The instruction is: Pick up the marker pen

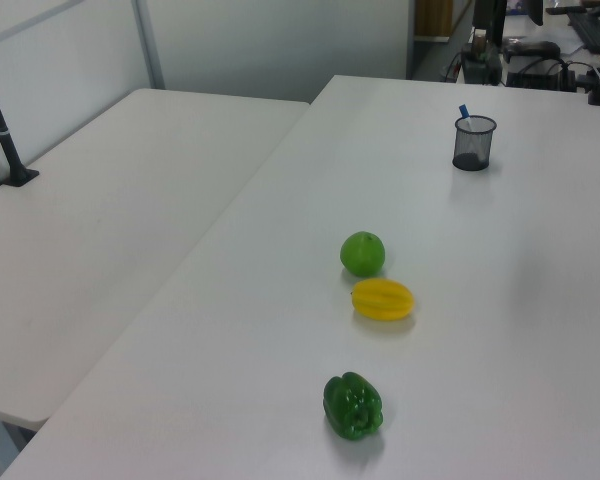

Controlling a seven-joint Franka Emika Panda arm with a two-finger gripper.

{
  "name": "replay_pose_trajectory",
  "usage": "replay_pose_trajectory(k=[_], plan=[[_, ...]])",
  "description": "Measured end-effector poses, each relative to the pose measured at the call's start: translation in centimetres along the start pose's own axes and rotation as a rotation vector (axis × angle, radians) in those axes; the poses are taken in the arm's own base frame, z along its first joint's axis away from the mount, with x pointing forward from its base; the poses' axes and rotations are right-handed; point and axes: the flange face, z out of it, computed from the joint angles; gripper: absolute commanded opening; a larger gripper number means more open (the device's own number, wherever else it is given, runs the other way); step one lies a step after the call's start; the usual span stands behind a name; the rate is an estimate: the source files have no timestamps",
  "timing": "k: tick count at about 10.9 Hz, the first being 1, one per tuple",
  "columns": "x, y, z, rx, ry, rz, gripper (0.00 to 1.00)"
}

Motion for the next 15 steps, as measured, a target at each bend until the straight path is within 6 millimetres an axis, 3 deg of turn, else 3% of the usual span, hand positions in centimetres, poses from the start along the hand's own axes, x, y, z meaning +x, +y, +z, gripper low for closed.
replay_pose_trajectory(k=[15], plan=[[0.33, 0.71, 0.01, -0.005, 0.027, 0.008, 1.0]])
